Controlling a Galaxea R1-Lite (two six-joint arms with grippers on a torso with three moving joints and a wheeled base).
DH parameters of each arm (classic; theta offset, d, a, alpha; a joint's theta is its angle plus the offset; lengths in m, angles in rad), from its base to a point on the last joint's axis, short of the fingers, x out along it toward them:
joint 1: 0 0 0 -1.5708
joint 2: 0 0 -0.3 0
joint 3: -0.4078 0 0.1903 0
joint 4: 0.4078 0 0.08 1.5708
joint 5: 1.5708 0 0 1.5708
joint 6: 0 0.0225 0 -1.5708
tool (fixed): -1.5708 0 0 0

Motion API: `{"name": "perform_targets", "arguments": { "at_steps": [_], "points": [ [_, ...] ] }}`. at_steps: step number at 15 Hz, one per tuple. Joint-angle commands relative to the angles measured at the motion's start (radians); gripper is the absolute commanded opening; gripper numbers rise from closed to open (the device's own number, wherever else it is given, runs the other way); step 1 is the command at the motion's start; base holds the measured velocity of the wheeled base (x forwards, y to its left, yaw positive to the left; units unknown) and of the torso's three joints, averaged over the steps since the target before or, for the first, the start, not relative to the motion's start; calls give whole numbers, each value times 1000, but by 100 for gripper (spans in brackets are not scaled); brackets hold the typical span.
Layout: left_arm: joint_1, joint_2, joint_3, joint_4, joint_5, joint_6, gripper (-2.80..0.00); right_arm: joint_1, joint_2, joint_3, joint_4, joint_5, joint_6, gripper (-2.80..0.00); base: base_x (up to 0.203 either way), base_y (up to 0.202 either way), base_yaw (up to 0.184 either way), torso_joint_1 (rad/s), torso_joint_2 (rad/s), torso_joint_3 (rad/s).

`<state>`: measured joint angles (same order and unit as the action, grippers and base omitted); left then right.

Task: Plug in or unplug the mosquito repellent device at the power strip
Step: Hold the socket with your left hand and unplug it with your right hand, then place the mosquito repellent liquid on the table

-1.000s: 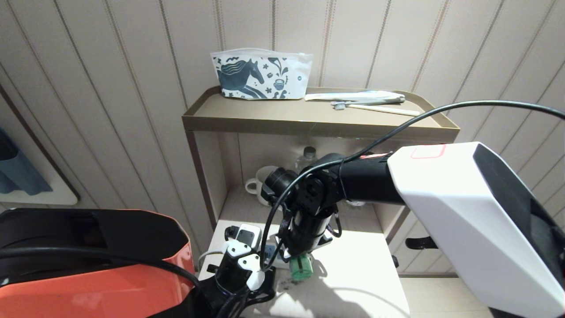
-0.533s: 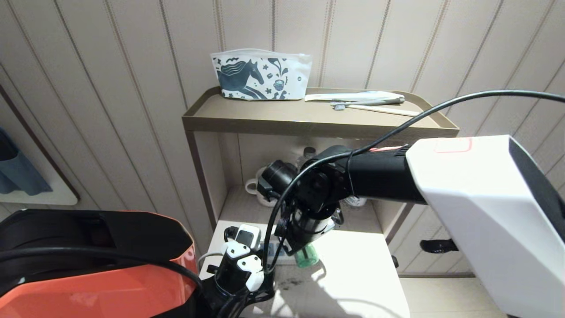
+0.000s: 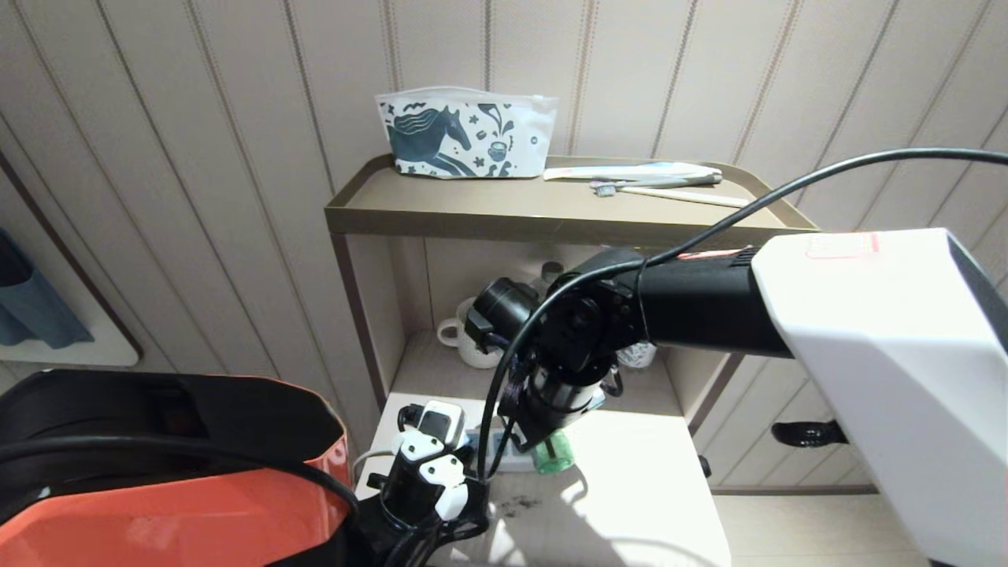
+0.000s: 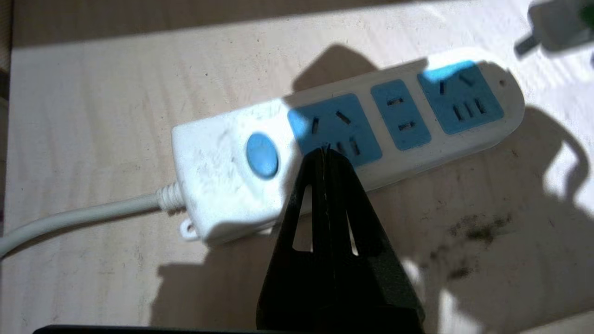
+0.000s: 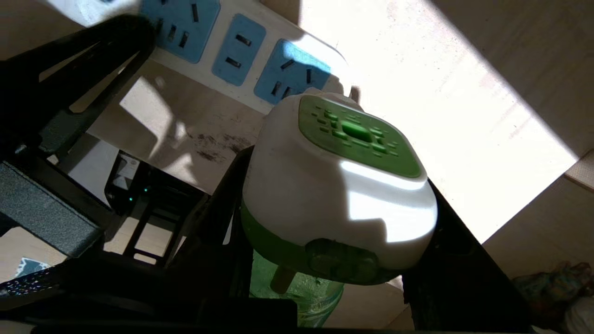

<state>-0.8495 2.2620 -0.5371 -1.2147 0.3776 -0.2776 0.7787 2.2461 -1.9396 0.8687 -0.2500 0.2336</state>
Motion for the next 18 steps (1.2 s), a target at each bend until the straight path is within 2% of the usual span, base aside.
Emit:
{"name": "perform_targets", "arguments": {
  "at_steps": [1, 4, 7, 10, 12, 14, 15, 17, 18],
  "points": [
    [8, -110, 13, -24, 7, 17, -280, -15, -38, 7, 4, 0, 2, -280, 0, 0, 0, 0, 0, 0],
    [30, -348, 32, 2, 12, 101, -280, -16, -100, 58, 4, 1, 4, -280, 0, 0, 0, 0, 0, 0],
    [56, -639, 69, 92, 40, 178, -280, -16, -166, 131, 2, 1, 21, -280, 0, 0, 0, 0, 0, 0],
    [144, -1003, 93, 337, 57, 234, -280, -16, -252, 209, 1, 3, 36, -280, 0, 0, 0, 0, 0, 0],
    [234, -1322, 60, 642, 47, 251, -280, -21, -329, 291, -2, 2, 39, -280, 0, 0, 0, 0, 0, 0],
    [304, -1615, -29, 1056, 52, 261, -280, -49, -397, 363, -5, 4, 40, -280, 0, 0, 0, 0, 0, 0],
    [335, -1743, -90, 1298, 78, 260, -280, -56, -428, 395, -5, 5, 43, -280, 0, 0, 0, 0, 0, 0],
    [399, -1923, -182, 1685, 233, 243, -280, -59, -527, 460, -7, 5, 61, -280, 0, 0, 0, 0, 0, 0],
    [444, -1970, -215, 1805, 343, 197, -280, -60, -572, 488, -7, 5, 71, -280, 0, 0, 0, 0, 0, 0]
  ]
}}
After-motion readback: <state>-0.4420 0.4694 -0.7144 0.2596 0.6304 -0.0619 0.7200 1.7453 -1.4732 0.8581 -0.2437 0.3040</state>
